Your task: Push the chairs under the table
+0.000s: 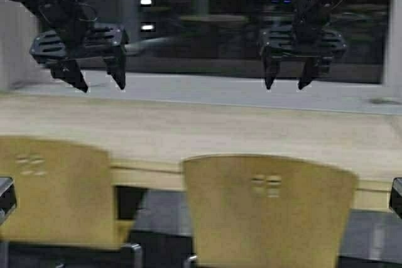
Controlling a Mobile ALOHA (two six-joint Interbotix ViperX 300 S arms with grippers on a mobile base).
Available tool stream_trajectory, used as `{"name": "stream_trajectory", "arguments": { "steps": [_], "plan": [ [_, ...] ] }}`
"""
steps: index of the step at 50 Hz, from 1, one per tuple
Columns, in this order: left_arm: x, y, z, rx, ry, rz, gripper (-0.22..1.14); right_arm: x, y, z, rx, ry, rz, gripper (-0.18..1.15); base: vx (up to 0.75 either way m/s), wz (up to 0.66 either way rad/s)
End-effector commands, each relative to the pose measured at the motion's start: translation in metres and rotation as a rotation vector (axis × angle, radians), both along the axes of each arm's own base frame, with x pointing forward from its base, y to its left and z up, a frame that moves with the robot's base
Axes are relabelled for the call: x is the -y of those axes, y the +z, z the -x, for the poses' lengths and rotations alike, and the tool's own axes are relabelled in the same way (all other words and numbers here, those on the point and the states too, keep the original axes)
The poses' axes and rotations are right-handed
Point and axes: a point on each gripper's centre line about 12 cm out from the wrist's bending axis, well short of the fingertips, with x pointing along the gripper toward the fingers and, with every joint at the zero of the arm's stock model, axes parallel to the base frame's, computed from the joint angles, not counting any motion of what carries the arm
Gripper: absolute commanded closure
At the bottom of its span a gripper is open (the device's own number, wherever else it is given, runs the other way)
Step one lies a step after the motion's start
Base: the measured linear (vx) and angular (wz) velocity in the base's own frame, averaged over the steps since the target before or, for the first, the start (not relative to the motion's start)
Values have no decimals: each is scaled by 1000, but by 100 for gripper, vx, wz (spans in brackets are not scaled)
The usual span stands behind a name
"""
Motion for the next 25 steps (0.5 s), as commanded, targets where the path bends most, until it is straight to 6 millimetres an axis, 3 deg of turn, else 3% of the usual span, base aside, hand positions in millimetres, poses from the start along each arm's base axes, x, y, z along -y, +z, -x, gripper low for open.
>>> {"name": "stream_trajectory", "arguments": {
  "steps": [1,11,25],
  "plan": [
    [4,8,-9,33,1,11,-8,-1,8,-4,24,1,-6,0,-26,47],
    [6,16,-15,54,16,33,-8,0,6,-4,14,0,-2,0,-28,40],
    [5,16,-12,31,10,33,-8,-1,4,-8,7,3,6,0,-29,20]
  ]
}}
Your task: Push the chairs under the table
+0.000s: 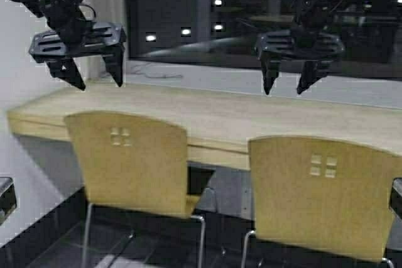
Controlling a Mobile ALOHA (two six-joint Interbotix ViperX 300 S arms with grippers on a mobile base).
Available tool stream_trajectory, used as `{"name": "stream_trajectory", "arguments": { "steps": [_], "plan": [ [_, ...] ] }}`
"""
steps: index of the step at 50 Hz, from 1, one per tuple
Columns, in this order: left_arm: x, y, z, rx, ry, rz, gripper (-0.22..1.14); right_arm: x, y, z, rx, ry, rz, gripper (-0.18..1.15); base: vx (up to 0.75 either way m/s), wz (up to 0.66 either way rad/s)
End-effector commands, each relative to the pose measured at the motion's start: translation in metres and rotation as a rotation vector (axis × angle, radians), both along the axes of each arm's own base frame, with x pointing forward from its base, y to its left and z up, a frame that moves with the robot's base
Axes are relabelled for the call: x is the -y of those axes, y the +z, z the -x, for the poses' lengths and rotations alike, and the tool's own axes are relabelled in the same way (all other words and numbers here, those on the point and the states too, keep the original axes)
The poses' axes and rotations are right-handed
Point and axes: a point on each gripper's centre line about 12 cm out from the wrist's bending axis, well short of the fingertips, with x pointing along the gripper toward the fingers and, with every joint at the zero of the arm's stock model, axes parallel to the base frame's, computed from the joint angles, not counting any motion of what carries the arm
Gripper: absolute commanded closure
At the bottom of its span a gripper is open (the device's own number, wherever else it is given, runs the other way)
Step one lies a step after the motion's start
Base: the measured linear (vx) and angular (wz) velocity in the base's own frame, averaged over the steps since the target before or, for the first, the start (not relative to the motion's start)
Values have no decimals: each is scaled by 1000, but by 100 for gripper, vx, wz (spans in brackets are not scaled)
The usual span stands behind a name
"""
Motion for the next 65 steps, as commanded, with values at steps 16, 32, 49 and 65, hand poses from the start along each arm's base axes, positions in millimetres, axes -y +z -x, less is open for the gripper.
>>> {"name": "stream_trajectory", "arguments": {
  "steps": [16,32,49,65],
  "plan": [
    [-7,5,-6,-3,41,24,-8,2,-1,-15,8,-13,1,0,-39,21],
    [-4,8,-11,-15,41,37,-8,4,-1,-15,-7,-20,9,0,-37,34],
    [-2,11,-13,-26,50,55,-8,4,-1,-16,-15,-18,16,0,-40,27],
    [-7,-11,-17,-89,78,44,-8,5,-8,-26,-24,-25,21,0,-43,-2]
  ]
}}
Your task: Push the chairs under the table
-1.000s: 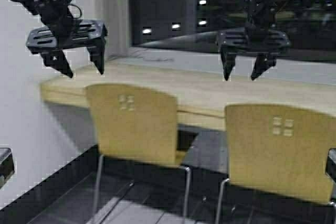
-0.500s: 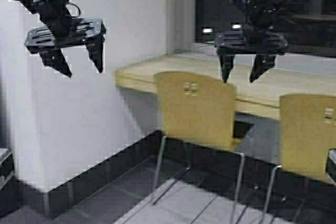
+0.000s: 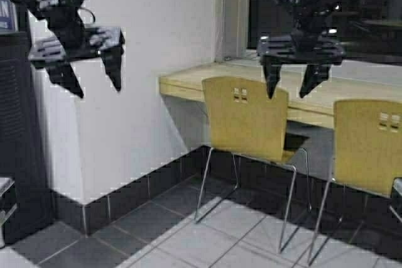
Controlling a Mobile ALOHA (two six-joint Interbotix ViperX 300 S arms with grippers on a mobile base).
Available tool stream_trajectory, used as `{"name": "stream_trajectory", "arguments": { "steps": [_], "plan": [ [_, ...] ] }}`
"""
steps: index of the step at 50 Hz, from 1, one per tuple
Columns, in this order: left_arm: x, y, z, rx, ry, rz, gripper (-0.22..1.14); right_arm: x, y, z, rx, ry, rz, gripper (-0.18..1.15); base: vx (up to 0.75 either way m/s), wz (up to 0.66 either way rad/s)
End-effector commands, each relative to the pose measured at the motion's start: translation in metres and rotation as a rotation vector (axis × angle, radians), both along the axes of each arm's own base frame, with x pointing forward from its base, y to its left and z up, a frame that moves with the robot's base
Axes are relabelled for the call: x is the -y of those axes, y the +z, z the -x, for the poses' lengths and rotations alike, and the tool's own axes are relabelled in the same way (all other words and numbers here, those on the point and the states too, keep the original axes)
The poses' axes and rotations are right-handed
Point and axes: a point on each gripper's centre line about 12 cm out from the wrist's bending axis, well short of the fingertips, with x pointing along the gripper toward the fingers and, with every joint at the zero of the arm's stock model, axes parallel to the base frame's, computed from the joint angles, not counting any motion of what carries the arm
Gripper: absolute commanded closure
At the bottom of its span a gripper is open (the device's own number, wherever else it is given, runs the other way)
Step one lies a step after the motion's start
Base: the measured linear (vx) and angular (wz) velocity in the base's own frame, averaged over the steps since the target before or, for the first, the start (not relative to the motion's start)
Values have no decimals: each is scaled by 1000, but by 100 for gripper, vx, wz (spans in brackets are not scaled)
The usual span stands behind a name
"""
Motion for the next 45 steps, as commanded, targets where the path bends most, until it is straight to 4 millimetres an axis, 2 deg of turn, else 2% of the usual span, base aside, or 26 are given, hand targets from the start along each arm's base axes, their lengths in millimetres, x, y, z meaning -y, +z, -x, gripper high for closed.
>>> {"name": "stream_trajectory", "arguments": {
  "steps": [1,25,31,34,39,45],
  "plan": [
    [-1,4,-7,12,12,8,-8,3,6,-7,19,-7,-2,0,-48,-2],
    [-2,-10,-4,-27,6,-9,-8,13,4,-7,3,-9,26,0,-42,-4],
    [-2,-10,-3,-34,7,-5,-8,15,-2,-1,-24,-8,37,0,-36,-11],
    [-3,-9,-4,-31,11,-3,-8,19,-4,-2,-29,-17,39,0,-35,-16],
    [-2,-10,-4,-33,3,-8,-8,21,3,-12,-9,-32,31,0,-34,-20],
    [-3,-11,-3,-41,7,-8,-8,22,0,-9,-18,-30,36,0,-30,-22]
  ]
}}
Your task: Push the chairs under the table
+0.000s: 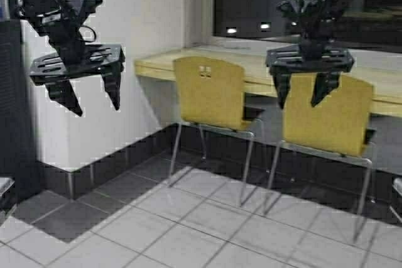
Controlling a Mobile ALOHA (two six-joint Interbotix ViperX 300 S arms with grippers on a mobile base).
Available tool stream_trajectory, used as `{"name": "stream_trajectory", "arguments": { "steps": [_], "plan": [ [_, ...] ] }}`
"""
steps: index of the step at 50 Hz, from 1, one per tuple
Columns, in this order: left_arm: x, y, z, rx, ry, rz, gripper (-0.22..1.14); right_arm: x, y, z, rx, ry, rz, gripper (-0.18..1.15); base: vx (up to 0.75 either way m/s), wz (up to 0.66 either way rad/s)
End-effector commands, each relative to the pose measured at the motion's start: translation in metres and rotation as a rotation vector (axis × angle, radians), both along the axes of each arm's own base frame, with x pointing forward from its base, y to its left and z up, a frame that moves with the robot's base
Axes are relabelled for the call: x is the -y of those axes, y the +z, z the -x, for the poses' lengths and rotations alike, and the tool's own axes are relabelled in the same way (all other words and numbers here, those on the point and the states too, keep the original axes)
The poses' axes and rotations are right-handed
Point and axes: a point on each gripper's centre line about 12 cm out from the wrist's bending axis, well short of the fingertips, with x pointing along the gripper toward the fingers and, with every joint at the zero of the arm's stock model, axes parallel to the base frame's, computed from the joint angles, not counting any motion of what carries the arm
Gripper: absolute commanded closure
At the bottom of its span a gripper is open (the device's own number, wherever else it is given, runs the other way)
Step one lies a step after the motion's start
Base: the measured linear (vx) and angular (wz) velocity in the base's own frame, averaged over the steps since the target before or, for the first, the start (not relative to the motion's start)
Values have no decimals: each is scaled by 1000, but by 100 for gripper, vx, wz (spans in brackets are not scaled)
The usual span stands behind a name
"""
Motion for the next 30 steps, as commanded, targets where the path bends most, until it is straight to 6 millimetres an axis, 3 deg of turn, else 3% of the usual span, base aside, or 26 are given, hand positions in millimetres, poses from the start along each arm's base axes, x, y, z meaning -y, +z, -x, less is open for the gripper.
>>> {"name": "stream_trajectory", "arguments": {
  "steps": [1,30],
  "plan": [
    [0,7,-4,24,0,4,-8,0,10,-5,27,1,-5,0,-26,-21],
    [-1,6,-3,2,7,11,-8,4,-5,12,-25,-6,5,0,-14,-32]
  ]
}}
